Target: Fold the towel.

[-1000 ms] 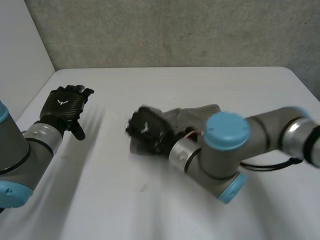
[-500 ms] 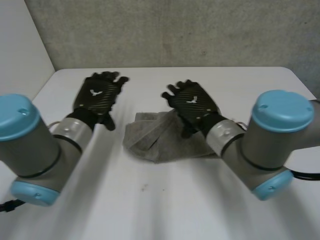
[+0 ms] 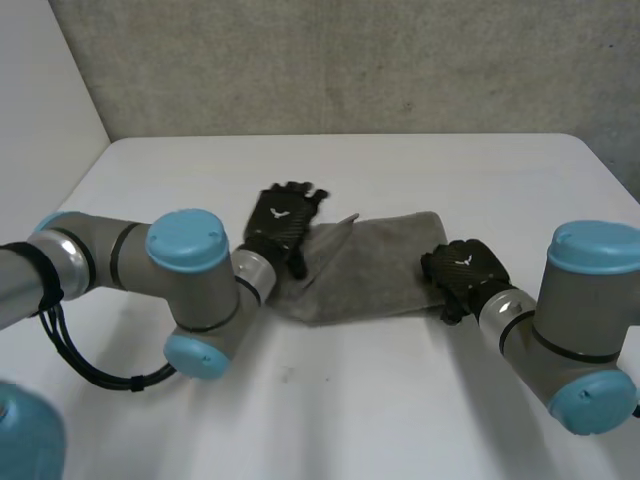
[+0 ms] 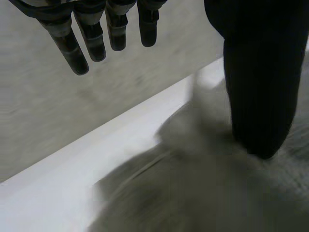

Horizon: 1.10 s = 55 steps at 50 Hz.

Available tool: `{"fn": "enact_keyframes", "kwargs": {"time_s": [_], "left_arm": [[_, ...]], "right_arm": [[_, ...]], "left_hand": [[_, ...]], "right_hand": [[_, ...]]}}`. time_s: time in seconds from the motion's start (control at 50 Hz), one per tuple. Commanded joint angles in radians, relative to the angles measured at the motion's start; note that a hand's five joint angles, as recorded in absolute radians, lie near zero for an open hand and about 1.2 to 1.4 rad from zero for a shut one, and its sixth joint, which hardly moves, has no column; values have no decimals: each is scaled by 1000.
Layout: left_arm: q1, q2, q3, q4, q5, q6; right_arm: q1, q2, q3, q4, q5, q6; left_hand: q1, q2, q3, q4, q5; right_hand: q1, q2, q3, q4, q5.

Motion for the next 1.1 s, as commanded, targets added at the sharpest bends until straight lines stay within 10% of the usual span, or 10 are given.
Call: {"fn": "enact_keyframes", "kwargs": {"time_s": [0.02, 0.34, 0.54, 0.72, 0.76, 0.8, 1.1], "left_arm": [[49, -20, 12, -23, -121, 107], [23, 249, -295, -40, -156, 161], [122, 413, -410, -44, -158, 73], [161, 436, -459, -49, -149, 41], [156, 436, -456, -48, -124, 39], [153, 437, -447, -46, -109, 35], [29, 408, -269, -52, -66, -166]], "right_arm": [[-15, 29, -1, -74, 3, -84], [137, -23, -221, -137, 35, -549], [355, 219, -385, -24, -245, -566], [377, 243, -376, 41, -299, -573], [374, 175, -376, 39, -290, -521], [363, 140, -376, 39, -278, -459], [159, -23, -345, 131, -212, 436]], "left_hand": [[31, 30, 29, 30, 24], [4, 3, 3, 3, -3], [-1, -3, -3, -2, -8], [-7, -9, -9, -8, -14], [-7, -9, -9, -8, -14], [-7, -9, -9, -8, -14], [13, 12, 12, 12, 6]], "right_hand": [[780, 658, 676, 675, 694], [780, 658, 676, 675, 694], [780, 658, 676, 675, 694], [628, 506, 524, 523, 543], [-257, -379, -361, -362, -342], [-442, -564, -546, -547, -527], [-442, -564, -546, -547, -527]]}}
